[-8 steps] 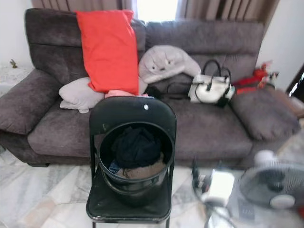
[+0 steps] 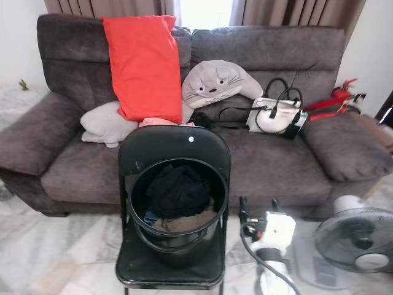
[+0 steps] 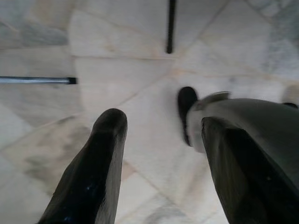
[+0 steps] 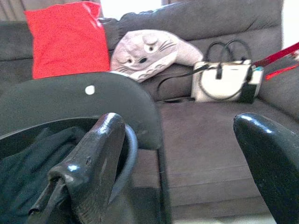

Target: Hang hanger

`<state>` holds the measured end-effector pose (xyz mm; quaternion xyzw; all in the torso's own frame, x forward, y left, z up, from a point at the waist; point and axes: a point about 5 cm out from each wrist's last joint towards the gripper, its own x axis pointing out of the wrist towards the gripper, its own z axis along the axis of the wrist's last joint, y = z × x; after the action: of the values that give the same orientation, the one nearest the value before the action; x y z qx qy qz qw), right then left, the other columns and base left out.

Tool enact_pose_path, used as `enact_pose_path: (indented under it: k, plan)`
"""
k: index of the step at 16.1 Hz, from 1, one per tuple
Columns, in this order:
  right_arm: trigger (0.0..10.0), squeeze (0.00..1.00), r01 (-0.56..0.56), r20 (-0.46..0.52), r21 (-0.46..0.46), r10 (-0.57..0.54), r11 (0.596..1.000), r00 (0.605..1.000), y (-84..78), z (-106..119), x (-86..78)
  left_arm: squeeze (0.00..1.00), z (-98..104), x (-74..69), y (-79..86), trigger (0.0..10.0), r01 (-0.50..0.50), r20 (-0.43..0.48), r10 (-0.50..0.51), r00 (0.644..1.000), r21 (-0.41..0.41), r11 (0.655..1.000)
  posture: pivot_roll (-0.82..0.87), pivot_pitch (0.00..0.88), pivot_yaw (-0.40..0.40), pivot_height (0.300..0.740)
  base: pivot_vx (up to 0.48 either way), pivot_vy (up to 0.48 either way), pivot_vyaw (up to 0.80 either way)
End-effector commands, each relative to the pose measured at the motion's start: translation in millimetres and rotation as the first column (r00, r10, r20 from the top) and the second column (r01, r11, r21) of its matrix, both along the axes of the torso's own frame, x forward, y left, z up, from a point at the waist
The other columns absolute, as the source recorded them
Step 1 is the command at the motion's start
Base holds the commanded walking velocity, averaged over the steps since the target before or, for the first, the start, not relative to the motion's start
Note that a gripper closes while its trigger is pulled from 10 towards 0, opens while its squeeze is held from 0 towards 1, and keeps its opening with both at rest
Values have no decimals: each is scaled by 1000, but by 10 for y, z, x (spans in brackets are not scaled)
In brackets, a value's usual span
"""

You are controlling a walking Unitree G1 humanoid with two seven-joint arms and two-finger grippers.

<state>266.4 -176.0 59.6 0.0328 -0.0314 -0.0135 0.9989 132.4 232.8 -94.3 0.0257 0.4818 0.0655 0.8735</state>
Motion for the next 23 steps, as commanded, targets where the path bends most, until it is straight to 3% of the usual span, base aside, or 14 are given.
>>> enact_pose_path:
  k: [1,5,9,11,13,14,17,20,23]
  plan:
    - [10000,0,2,-7,-10,-2,1000,1000,22,-8,-46,0,-11,-70,42,10000,24,-20,-24,1000,13,1000,-34,0,54,740,0,0,0]
    - [10000,0,-24,6,-12,24,1000,1000,52,131,81,0,23,11,74,10000,14,2,-14,1000,21,1000,-47,4,30,740,0,0,0]
    - [10000,0,-32,5,-25,32,999,999,21,157,98,0,16,75,-49,10000,16,20,-16,1000,6,1000,-45,0,14,740,0,0,0]
    - [10000,0,4,-7,-29,-4,1000,1000,-122,145,51,0,-6,86,-168,10000,22,21,-21,1000,-23,1000,-49,0,14,740,0,0,0]
    - [10000,0,50,-1,-27,-50,998,999,-255,168,87,0,-7,150,-302,10000,87,23,-87,996,-42,995,-11,0,40,740,0,364,400]
    - [10000,0,65,3,-13,-65,998,998,-255,171,115,0,13,195,-300,10000,109,39,-108,993,-39,993,-6,0,42,740,0,446,800]
    - [10000,0,50,-11,32,-50,998,999,-104,155,194,0,79,292,-168,10000,116,66,-116,991,1,993,8,0,34,740,0,0,192]
    - [10000,0,33,5,65,-34,997,999,-30,179,220,0,98,257,-10,10000,77,58,-78,995,20,997,-17,0,77,740,0,0,0]
    - [10000,0,78,10,86,-79,993,997,10,153,170,0,143,259,146,10000,108,49,-111,993,49,993,-33,0,143,740,0,0,0]
